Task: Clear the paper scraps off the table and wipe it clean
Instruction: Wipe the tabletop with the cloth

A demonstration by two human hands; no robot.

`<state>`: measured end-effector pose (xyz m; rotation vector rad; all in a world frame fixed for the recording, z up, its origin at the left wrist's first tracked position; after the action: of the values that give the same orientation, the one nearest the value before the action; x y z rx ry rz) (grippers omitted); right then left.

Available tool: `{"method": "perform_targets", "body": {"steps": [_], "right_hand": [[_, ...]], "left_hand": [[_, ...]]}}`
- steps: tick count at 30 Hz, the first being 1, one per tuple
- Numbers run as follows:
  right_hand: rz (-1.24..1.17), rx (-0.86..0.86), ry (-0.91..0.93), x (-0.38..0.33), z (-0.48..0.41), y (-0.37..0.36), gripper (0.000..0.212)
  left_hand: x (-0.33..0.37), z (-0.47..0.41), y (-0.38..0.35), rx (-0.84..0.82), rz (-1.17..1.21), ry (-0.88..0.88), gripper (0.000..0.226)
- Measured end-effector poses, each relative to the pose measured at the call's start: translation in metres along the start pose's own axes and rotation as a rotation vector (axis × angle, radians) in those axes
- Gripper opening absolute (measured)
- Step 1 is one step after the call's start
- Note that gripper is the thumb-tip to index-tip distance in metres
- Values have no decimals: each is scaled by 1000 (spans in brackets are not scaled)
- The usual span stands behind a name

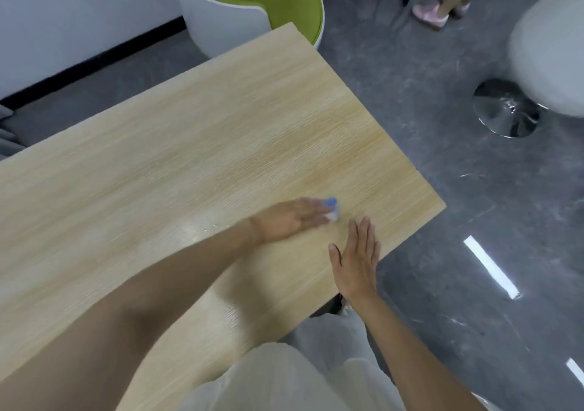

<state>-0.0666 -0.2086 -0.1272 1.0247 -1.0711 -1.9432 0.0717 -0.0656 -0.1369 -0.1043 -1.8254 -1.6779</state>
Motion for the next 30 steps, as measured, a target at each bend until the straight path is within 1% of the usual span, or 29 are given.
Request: {"method": "perform_targets", "body": {"steps": [1,2,3,4,5,6,7,8,9,10,11,12,13,14,16,17,18,19,20,21,22,23,24,25,26,27,28,29,30], "right_hand": [[8,-1,-2,-2,-1,0,71],[14,-12,-5,-4,-2,1,69],[17,-24,-8,-6,-3,1,67],[16,-29,-8,-9,-4,2,67],[16,-26,-7,-11,-5,2,66],[17,-22,-4,-14,-6,2,66],[19,-23,-3,-17,-8,2,66],[19,-24,-2,-20,-10,1,67],[18,-23,0,-23,-11,1,67],[20,-21,6,-26,-12,0,67],[26,-18,13,-28,-14,1,66],[37,-13,23,-30,-15,1,66],[50,-2,35,-32,-16,1,65],[63,9,45,-34,-18,1,65],[69,5,63,-40,-22,3,64],[64,-2,74,-44,-24,4,64],[59,-4,88,-48,-26,4,64],[54,-6,105,-51,-27,4,64],[50,-13,119,-54,-28,4,64],[46,-20,125,-56,-30,4,64],[41,-25,123,-57,-32,4,64],[34,-26,119,-58,-34,4,64],[25,-26,113,-59,-37,6,64],[17,-24,110,-59,-39,8,64],[11,-19,113,-60,-42,12,64],[7,-16,118,-61,-46,15,64],[2,-14,122,-62,-50,20,63],[-11,-6,124,-63,-55,24,62],[-34,6,123,-65,-61,29,62]], "left_hand": [[-21,-1,11,36,-26,43,47],[-39,-1,25,117,-33,152,49],[-53,-2,37,238,-66,243,48],[-63,-1,43,328,-82,378,45],[-65,-1,45,367,-82,455,40],[-54,-4,46,362,-84,487,42],[-41,-6,39,339,-60,438,48],[-26,-7,29,285,-30,357,48],[-17,-4,18,205,-60,220,44],[-7,2,9,92,-21,89,41],[-3,9,4,9,4,-1,44],[-18,12,6,-28,-9,-63,48],[-36,13,15,-66,-50,-35,48],[-51,13,31,-95,16,118,49],[-78,8,54,97,96,386,52],[-84,6,56,218,97,482,49],[-79,4,61,282,130,583,45],[-72,-1,55,302,105,574,44],[-58,-3,44,269,134,523,44],[-45,-1,33,243,110,419,45],[-32,4,23,172,36,251,45],[-25,11,16,124,13,120,44],[-33,19,15,103,-27,18,43],[-45,24,21,94,-38,-2,42],[-57,24,35,141,-38,68,44],[-65,24,51,234,29,249,48],[-73,24,61,293,158,500,42],[-75,21,70,397,321,677,37],[-74,14,75,477,475,764,46]]}}
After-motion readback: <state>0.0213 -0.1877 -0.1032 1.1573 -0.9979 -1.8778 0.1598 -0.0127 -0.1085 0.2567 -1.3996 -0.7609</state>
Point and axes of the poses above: each hand's wrist, its own z-axis away from the middle knuckle, its own y-axis out of the back of the hand, x = y × z, the point moved 2 cm from there along -z, towards the middle knuckle, and after that the axes turned 1 degree about -x, right-handed, at the moved point
